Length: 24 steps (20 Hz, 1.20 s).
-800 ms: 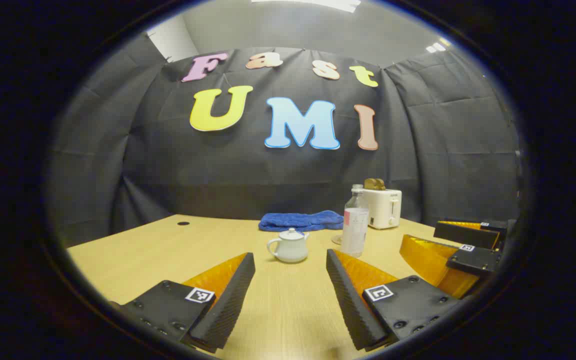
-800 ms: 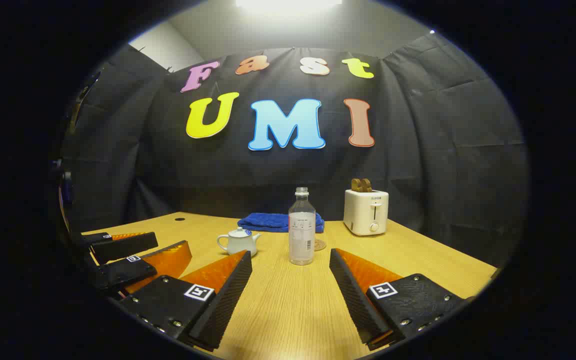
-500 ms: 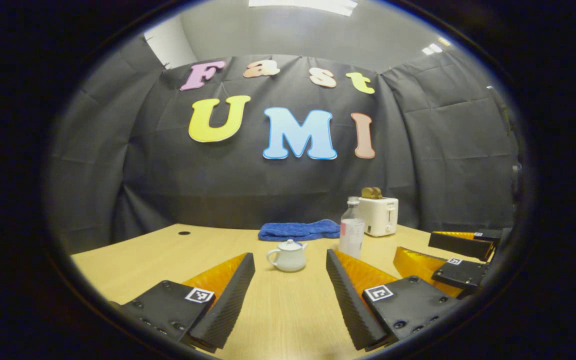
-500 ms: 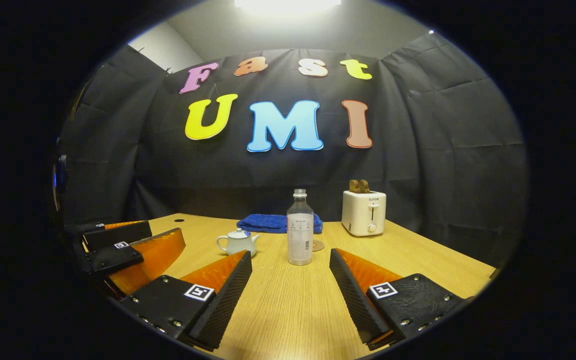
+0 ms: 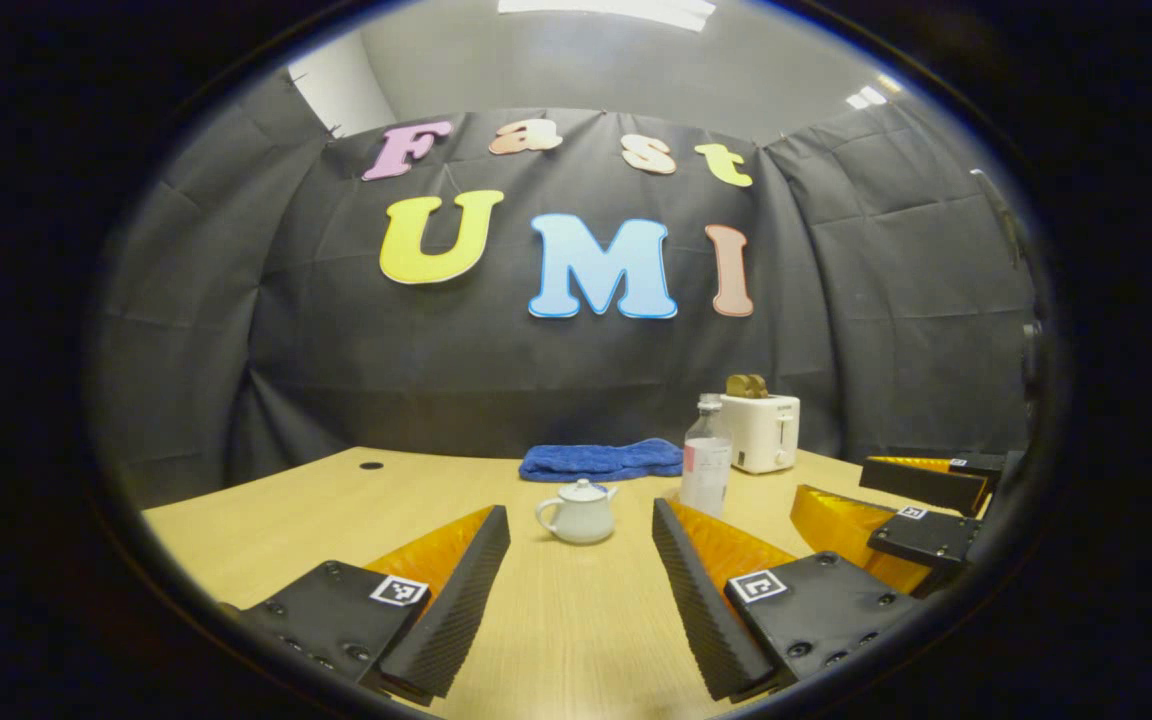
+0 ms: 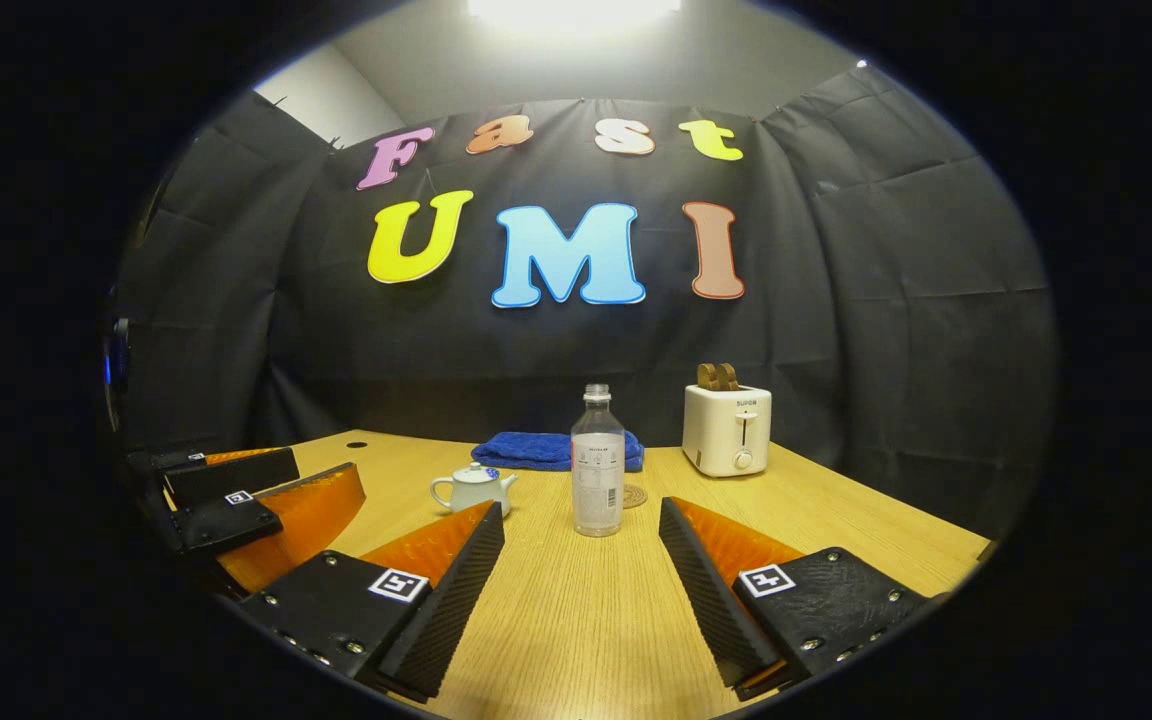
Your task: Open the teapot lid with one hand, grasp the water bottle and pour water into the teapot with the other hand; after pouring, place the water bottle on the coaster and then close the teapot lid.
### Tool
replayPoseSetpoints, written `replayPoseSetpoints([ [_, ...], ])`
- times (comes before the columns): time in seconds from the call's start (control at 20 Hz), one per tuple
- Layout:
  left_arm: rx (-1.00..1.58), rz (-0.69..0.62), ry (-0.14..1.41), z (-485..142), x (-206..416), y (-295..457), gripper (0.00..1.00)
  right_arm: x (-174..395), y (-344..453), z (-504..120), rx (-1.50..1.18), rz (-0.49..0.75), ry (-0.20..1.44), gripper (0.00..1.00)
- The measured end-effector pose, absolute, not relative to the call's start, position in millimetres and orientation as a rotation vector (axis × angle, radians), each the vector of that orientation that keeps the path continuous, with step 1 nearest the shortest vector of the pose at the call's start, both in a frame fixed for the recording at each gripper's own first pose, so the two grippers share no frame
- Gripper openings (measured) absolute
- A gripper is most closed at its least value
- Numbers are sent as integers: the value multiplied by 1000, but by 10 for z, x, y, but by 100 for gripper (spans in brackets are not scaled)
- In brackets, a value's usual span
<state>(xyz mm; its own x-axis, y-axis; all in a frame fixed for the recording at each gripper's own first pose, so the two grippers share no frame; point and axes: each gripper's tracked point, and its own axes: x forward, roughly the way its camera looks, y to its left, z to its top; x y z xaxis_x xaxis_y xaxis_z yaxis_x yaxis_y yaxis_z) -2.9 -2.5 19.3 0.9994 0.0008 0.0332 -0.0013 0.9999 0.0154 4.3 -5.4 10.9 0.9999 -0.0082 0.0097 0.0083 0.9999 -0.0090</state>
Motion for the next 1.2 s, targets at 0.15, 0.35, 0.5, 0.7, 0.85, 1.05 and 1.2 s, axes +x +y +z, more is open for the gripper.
replayPoseSetpoints([
  [0.15, 12, -29, -32, 207, 77, -90, 95, 179, -66, 129, -30, -4, 1, 97],
  [0.35, 16, -54, -58, 303, 281, -110, 95, 406, -40, 146, -11, 13, 14, 97],
  [0.5, 28, -57, -84, 392, 458, -90, 95, 594, -5, 125, 17, 25, 38, 97],
  [0.7, 0, -97, -38, 291, 831, -95, 94, 913, -40, 120, 11, 14, 61, 97],
  [0.85, -35, -137, -13, 257, 1118, -95, 94, 1153, -101, 142, 20, -8, 75, 97],
  [1.05, 5, -172, 31, 169, 1534, -133, 94, 1481, -185, 67, 24, -28, 117, 97],
  [1.2, 43, -185, 54, 56, 1811, -171, 95, 1680, -240, 5, 9, -42, 134, 97],
])
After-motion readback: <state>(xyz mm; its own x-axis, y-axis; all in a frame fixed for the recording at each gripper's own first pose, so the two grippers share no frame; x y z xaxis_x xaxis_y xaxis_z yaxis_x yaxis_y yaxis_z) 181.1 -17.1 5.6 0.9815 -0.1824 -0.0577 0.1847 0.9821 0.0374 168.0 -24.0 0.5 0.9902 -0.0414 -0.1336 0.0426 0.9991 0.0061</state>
